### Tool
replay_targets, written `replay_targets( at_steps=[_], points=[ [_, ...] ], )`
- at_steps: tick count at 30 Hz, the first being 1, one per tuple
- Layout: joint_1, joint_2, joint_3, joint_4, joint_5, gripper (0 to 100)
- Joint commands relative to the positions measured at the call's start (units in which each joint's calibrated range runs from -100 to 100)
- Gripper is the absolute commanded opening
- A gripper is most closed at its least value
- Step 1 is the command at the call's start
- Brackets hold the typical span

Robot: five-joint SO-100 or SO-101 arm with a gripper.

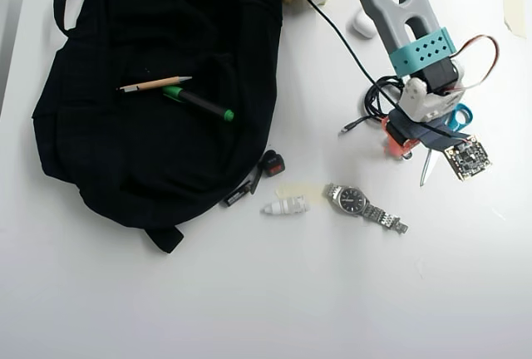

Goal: Put the usb stick into the black bag

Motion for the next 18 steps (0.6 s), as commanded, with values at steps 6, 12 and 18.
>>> replay_targets(
  at_steps=[6,12,18],
  points=[
    [0.23,-5.73,-20.47,21.51,0.02,2],
    [4.2,-5.73,-36.56,37.79,-2.97,2],
    [10.93,-7.81,-41.86,42.01,-3.39,2]
  ],
)
